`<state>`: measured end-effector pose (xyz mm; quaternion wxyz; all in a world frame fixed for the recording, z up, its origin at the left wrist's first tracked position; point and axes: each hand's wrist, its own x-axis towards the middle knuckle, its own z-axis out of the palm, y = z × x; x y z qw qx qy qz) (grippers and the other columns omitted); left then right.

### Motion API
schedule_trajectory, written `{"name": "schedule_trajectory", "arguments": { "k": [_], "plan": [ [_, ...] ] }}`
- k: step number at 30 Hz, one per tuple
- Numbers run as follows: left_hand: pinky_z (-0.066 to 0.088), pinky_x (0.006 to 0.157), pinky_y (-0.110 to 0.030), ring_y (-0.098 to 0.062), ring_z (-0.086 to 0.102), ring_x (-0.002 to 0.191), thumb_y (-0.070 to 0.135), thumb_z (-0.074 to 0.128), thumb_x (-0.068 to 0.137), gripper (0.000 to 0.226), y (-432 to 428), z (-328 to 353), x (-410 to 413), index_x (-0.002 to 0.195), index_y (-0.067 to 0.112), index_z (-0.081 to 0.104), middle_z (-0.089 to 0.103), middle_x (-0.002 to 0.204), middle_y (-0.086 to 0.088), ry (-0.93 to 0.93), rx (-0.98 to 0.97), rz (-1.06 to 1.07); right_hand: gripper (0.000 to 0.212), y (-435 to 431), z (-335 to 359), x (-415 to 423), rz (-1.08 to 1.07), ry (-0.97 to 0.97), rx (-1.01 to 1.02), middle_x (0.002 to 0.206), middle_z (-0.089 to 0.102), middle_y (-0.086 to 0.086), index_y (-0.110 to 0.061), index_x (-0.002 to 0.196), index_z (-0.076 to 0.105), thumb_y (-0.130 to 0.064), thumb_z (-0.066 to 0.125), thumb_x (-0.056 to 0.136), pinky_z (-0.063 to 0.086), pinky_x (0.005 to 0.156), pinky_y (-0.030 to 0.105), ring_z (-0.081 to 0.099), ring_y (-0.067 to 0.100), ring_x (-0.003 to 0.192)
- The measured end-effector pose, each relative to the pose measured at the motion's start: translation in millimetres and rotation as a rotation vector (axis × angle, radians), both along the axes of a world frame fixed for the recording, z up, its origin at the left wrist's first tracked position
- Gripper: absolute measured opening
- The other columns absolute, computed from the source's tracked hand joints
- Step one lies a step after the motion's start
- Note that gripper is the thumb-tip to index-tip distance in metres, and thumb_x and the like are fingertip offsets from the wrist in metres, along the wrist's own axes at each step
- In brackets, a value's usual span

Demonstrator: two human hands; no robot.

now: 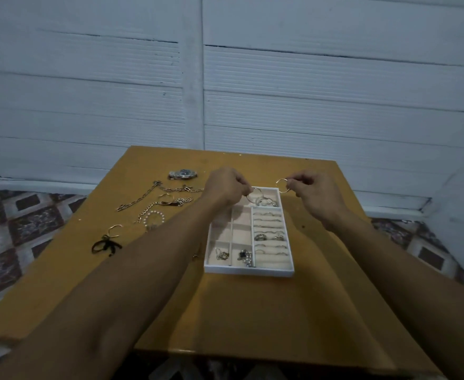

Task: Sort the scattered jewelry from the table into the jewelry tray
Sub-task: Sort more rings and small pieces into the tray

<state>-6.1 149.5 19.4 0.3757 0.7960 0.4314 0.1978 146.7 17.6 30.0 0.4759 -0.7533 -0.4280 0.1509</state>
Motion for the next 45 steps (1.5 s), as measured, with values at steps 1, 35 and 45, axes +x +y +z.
{"name": "schedule_trajectory", "arguments": {
  "k": [1,35,45],
  "plan": [
    [0.050,0.071,-0.023,-0.008,0.065,0.076,0.024,0.074,0.083,0.006,0,-3,8,0.086,0.018,0.077,0.074,0.085,0.003,0.002,0.002,0.010,0.010,-3,-1,3,-0.003,-0.005,-0.005,0.080,0.065,-0.008,-0.018,0.092,0.072,-0.021,0.062,0.092,0.042,0.062,0.022,0.053,0.002,0.070],
    [0.058,0.072,-0.034,-0.017,0.066,0.080,0.029,0.072,0.081,0.012,-11,-34,47,0.086,0.020,0.078,0.074,0.086,0.001,0.065,0.158,0.075,0.012,-3,-28,26,-0.041,-0.083,-0.050,0.086,0.066,-0.006,-0.017,0.097,0.072,-0.019,0.061,0.092,0.044,0.068,0.022,0.056,0.005,0.078],
    [0.055,0.078,-0.032,-0.011,0.063,0.084,0.029,0.069,0.086,0.010,7,-20,5,0.090,0.022,0.075,0.072,0.093,0.005,0.037,0.192,0.064,0.015,33,-26,12,0.004,-0.229,-0.141,0.090,0.066,-0.004,-0.013,0.097,0.071,-0.016,0.057,0.095,0.042,0.063,0.014,0.058,0.008,0.080]
  ]
}}
